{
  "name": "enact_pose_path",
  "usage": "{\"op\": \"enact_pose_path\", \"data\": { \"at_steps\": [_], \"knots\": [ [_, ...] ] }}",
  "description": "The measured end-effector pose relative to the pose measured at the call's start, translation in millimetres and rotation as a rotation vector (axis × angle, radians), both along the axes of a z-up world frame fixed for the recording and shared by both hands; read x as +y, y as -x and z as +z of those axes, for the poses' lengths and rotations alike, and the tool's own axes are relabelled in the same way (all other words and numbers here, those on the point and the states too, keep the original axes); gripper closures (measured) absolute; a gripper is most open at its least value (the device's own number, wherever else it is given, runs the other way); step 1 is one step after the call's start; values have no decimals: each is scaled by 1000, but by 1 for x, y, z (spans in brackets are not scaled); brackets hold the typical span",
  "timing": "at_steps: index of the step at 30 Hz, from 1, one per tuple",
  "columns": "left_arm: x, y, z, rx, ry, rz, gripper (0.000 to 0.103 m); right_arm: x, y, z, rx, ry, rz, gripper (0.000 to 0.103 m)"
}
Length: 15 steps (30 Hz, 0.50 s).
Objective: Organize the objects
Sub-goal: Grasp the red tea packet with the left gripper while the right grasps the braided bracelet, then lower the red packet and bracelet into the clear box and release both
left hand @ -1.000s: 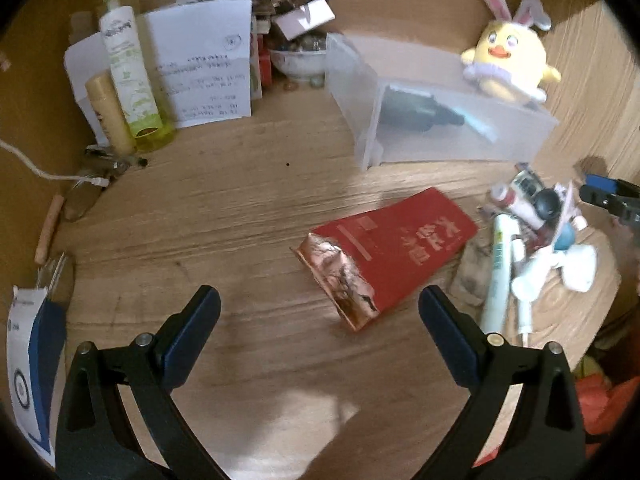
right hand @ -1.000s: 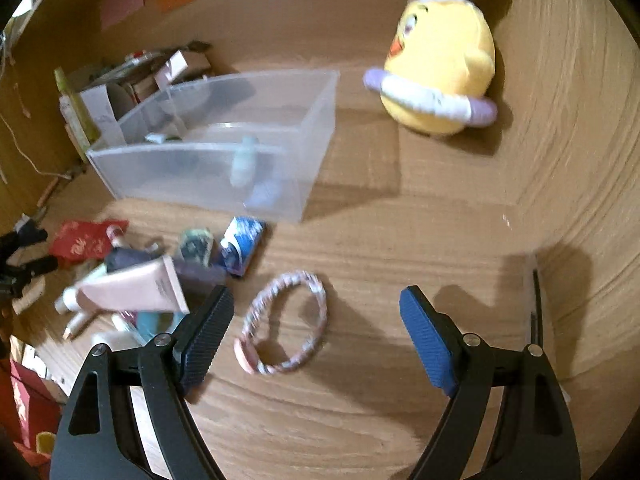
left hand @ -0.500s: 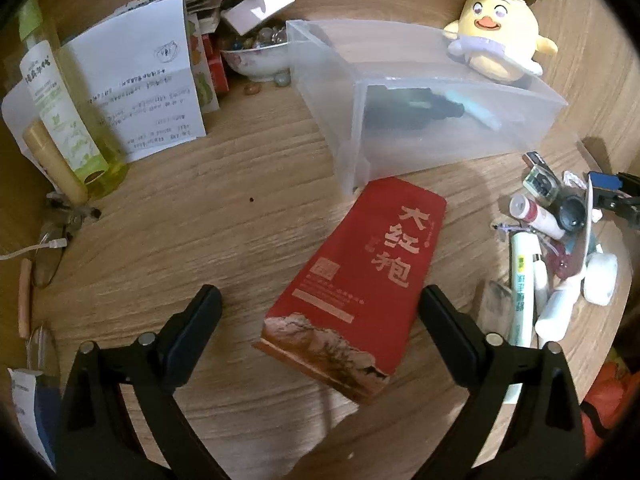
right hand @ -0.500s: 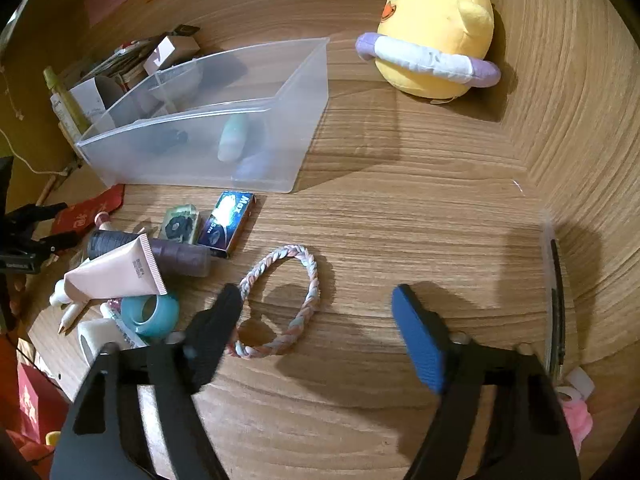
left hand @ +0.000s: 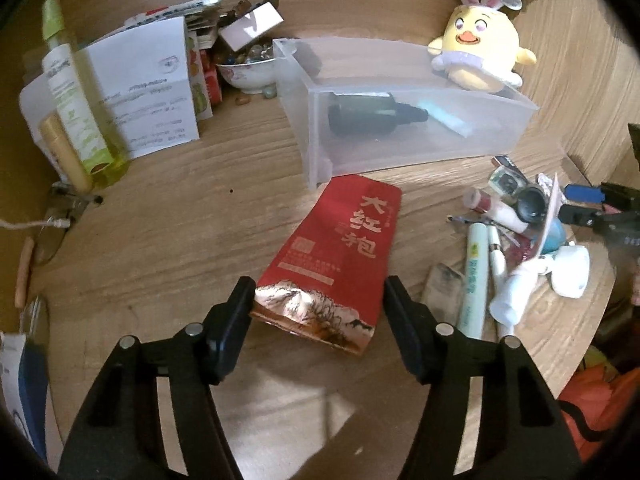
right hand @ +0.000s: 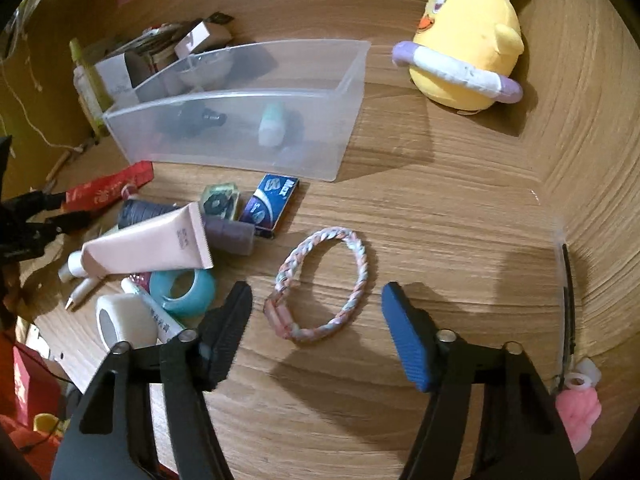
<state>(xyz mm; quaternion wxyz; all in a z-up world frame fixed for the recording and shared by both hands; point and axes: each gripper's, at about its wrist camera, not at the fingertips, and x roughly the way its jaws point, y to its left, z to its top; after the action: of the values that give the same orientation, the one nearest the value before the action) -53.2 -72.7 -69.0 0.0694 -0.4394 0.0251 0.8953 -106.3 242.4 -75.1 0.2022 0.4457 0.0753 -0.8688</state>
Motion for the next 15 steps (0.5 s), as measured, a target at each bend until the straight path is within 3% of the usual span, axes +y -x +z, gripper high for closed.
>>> {"op": "enact_pose_path", "data": {
  "at_steps": [7, 15],
  "knots": [
    [-1, -27, 10, 60, -18, 79, 43, 0, -6, -3, 41, -34, -13, 89],
    [-13, -48, 31, 141, -39, 169, 46, 14, -9, 6, 74, 23, -62, 93]
  ]
}}
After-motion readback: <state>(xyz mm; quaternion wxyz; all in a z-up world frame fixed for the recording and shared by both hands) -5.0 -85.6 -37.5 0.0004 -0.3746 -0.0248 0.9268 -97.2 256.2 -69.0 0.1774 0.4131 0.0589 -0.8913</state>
